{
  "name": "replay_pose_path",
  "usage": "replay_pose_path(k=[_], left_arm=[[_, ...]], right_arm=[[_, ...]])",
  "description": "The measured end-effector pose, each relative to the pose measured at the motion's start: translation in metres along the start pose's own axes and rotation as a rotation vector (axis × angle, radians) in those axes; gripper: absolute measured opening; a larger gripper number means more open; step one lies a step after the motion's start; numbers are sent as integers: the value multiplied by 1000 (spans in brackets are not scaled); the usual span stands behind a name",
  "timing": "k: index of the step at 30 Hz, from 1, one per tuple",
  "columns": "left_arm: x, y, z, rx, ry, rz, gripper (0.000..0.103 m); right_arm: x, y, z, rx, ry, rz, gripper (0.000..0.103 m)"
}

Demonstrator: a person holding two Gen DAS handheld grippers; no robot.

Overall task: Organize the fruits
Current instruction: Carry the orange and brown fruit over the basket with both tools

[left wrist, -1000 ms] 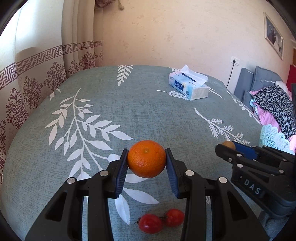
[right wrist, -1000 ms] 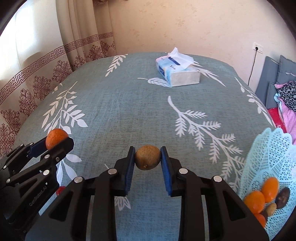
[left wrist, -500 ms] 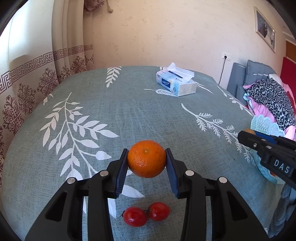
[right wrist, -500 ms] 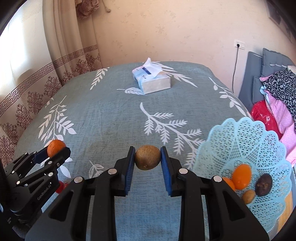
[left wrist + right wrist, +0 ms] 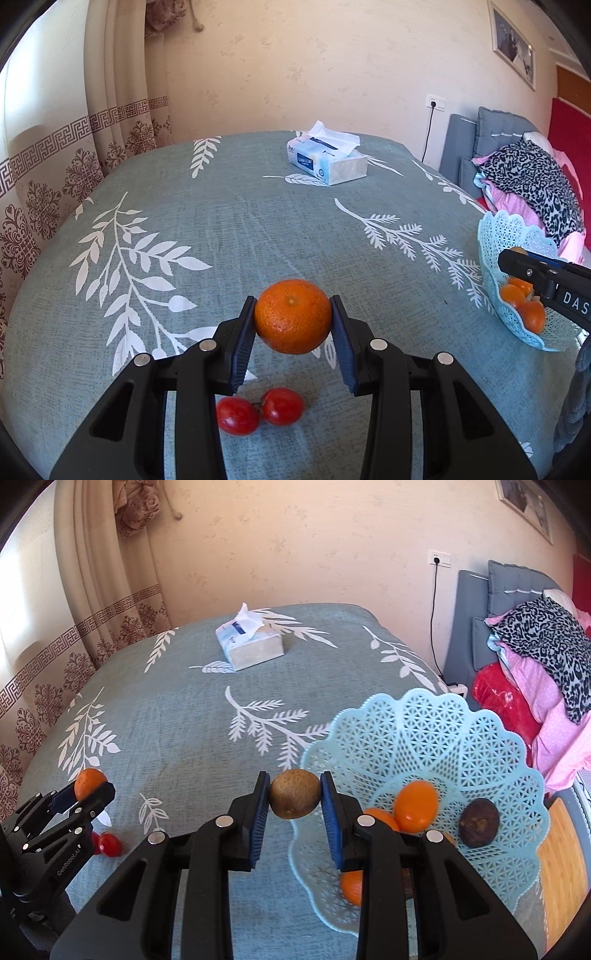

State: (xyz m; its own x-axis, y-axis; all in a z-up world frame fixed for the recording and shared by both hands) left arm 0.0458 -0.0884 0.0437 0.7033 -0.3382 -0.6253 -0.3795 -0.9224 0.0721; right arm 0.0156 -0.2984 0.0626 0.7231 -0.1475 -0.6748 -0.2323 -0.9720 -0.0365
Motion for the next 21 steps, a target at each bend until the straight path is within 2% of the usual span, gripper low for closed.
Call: replay_pose_path(k=[15, 17, 19, 21], left_arm=[[-5, 36, 2, 58, -18, 37, 40], [-6, 41, 1, 65, -20, 44, 40], [-5, 48, 0, 73, -24, 52, 40], [-5, 55, -1, 83, -28, 58, 40]], right_arm=[[-10, 49, 11, 86, 15, 46, 29], [-11, 56, 13, 101, 20, 46, 31], [-13, 62, 13, 114, 28, 49, 43], [-15, 67, 14, 123, 38, 52, 44]])
Point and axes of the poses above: each gripper's, at about its wrist camera, not at the fingertips, and x roughly the way its jaws point, y to its right, z to its underside, the point moved 1 cm from there along x, roughly the way its jaws point, and after that the axes turned 6 degrees about z, right-handed, at the moved point
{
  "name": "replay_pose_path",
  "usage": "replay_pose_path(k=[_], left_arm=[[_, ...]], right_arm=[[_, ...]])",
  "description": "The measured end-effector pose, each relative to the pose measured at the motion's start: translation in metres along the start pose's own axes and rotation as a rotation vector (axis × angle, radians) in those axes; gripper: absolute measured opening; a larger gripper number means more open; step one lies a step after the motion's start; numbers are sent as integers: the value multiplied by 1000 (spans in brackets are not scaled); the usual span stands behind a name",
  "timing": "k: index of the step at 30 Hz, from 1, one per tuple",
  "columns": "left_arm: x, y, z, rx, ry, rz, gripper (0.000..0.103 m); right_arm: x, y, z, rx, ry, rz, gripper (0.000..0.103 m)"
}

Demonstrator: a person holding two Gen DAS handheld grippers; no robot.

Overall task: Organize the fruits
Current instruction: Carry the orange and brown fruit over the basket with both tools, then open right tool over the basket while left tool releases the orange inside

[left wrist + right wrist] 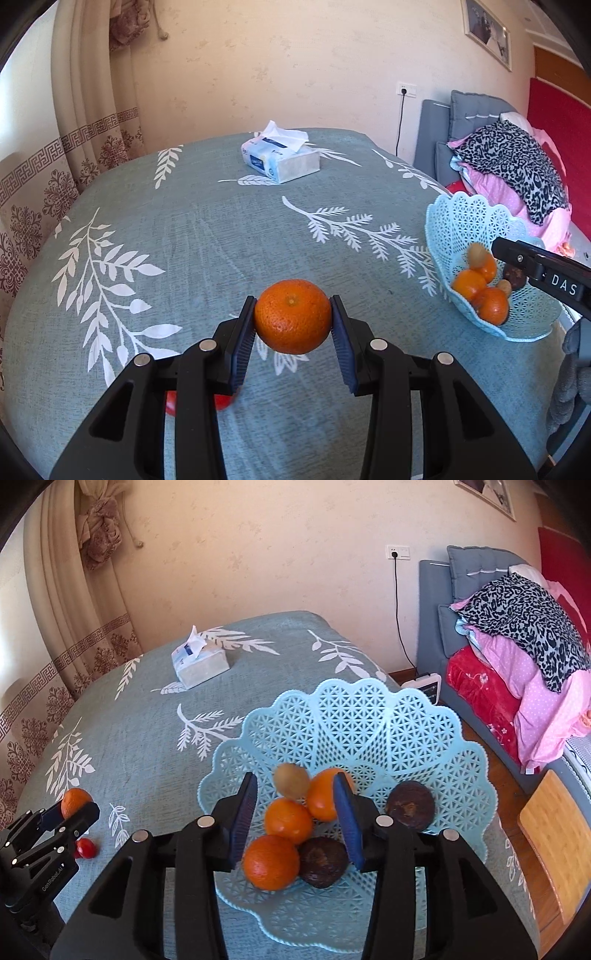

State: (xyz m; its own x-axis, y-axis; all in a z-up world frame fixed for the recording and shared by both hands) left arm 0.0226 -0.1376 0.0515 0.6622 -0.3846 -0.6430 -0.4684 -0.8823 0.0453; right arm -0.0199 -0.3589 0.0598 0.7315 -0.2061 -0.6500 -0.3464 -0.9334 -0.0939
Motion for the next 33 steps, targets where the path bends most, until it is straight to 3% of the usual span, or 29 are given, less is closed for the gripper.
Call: replay_pose_path(k=[14, 27, 28, 29, 30, 33], left_arm=[[14, 60, -28, 50, -14, 149, 40], [42, 111, -47, 77, -51, 285, 40], [43, 112, -48, 73, -56, 287, 45], [44, 112, -48, 63, -57, 283, 62], [44, 111, -49, 54, -50, 279, 67], [42, 105, -50, 41, -42, 270, 68]], right_arm=[[-13, 28, 2, -23, 81, 106, 45], [-18, 47, 2, 7, 101, 121, 49], [-18, 47, 2, 9, 100, 121, 49], [-18, 47, 2, 10, 100, 121, 49], [-18, 47, 2, 10, 99, 122, 49], [-18, 47, 2, 15, 100, 124, 54]])
Point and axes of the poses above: each gripper's, at about its wrist camera, not at the fingertips, and x roughly the way its jaws point, y to its right, z to its underside, the point moved 1 cm from there along x, roughly the way its jaws point, and after that the axes turned 6 degrees about z, right-handed, at the moved point
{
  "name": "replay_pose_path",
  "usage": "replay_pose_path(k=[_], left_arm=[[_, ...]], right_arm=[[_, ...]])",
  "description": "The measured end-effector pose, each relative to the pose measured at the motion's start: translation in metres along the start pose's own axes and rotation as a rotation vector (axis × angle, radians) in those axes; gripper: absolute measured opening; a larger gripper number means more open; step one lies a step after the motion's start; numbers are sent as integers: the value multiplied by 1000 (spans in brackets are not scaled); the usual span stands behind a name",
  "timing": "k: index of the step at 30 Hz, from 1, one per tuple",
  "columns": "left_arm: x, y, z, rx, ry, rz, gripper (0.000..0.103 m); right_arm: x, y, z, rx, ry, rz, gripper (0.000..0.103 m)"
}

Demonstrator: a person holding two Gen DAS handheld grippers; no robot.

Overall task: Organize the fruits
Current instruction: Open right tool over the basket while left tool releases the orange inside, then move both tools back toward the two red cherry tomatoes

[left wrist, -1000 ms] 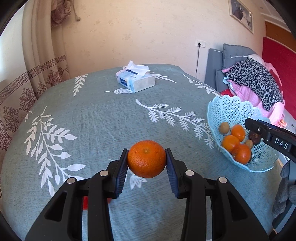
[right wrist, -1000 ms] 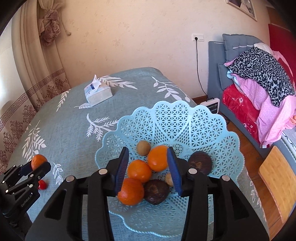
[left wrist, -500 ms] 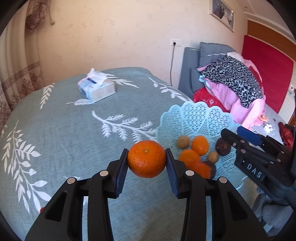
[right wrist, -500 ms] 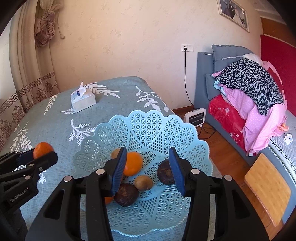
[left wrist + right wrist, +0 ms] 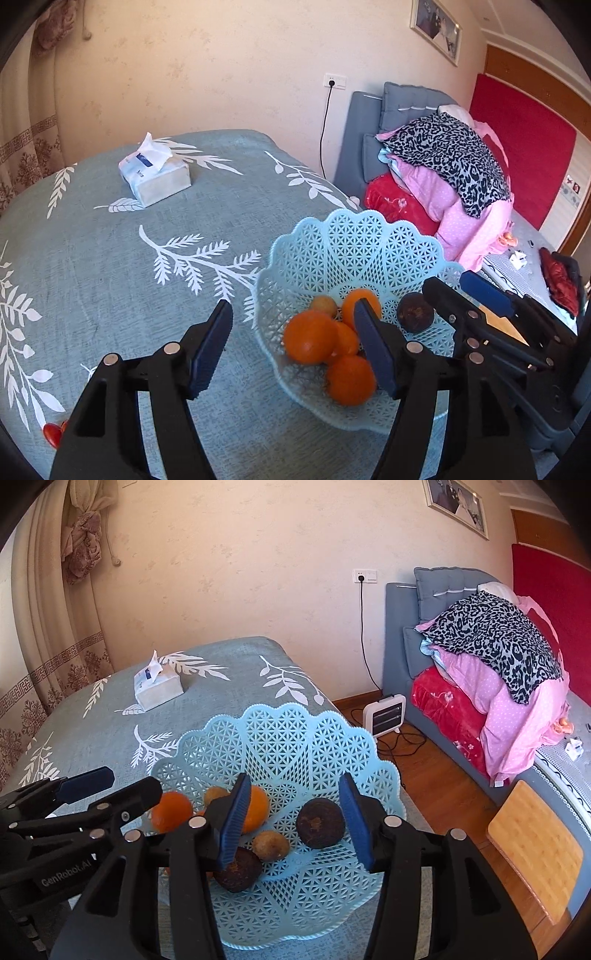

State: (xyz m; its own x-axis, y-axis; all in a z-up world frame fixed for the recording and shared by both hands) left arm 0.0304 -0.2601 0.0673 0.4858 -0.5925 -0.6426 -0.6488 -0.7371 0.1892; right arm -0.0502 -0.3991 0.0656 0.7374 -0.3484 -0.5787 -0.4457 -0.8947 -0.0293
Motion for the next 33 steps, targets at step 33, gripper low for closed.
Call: replay_pose_path(k=[33], left_arm=[[-31, -44, 28, -43, -1, -214, 87]], right_arm=[[-5, -20, 4, -38, -2, -31, 68]])
Point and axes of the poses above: each gripper's, at about its wrist camera, not at the fingertips, and x roughly the way its jaws point, y to its right, z to its underside, the point moved 1 cm from there along x, roughly the way its jaws point, and after that the axes turned 6 degrees about z, right-handed, at the moved point
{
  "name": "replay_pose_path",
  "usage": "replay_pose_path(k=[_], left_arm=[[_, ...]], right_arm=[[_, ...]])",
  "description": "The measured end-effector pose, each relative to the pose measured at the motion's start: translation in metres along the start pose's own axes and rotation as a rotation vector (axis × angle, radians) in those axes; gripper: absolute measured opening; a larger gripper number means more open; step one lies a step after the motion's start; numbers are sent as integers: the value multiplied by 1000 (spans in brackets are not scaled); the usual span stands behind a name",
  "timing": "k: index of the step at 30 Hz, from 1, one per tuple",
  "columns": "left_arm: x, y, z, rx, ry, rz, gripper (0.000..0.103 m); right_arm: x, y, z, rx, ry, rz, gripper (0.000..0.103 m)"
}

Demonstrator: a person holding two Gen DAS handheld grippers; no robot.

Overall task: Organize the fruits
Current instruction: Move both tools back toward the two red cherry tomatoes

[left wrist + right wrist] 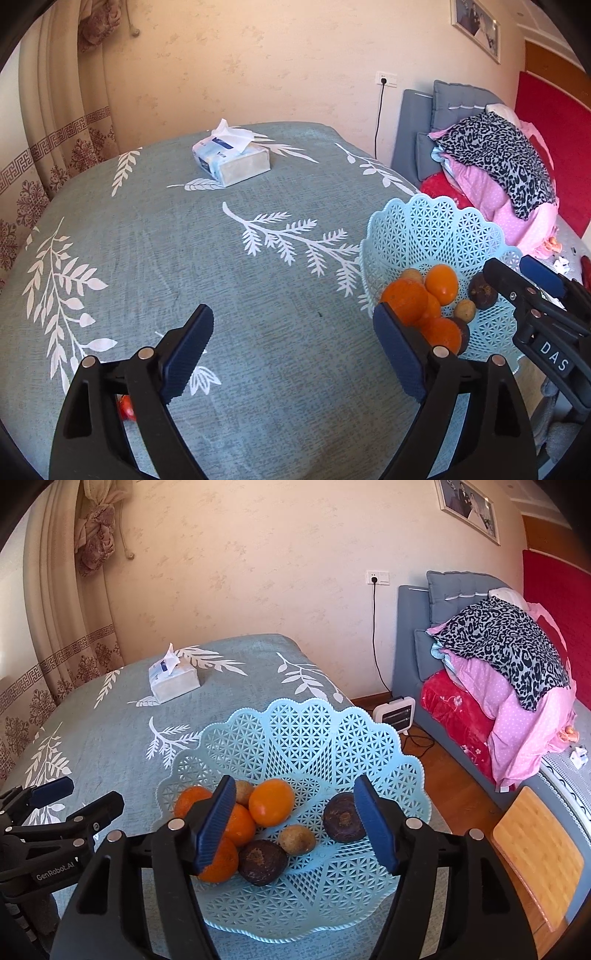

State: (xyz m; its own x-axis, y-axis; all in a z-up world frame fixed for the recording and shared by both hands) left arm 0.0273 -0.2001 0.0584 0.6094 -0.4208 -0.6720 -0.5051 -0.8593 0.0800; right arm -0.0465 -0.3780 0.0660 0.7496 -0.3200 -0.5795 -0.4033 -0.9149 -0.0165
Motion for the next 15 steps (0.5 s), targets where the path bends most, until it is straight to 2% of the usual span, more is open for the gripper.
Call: replay_pose_path(k=[8, 15], left_arm=[[-13, -29, 9, -45, 23, -67, 87], [-29, -65, 24, -100, 25, -126, 87]], right_arm=[[-4, -10, 2, -19, -1, -29, 69], [-13, -30, 3, -42, 10, -103, 70]])
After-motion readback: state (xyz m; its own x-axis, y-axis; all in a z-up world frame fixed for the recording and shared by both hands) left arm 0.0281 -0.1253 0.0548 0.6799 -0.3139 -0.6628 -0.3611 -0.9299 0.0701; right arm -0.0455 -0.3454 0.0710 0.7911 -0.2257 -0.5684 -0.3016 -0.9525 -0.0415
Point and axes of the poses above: each gripper's, at about its wrist camera, not at the fingertips, and x roughly the way its jaws point, y to its right, z to its underside, the point moved 1 cm from there along x, roughly the way its jaws point, and after that the axes turned 6 degrees about z, right-handed, at the moved point
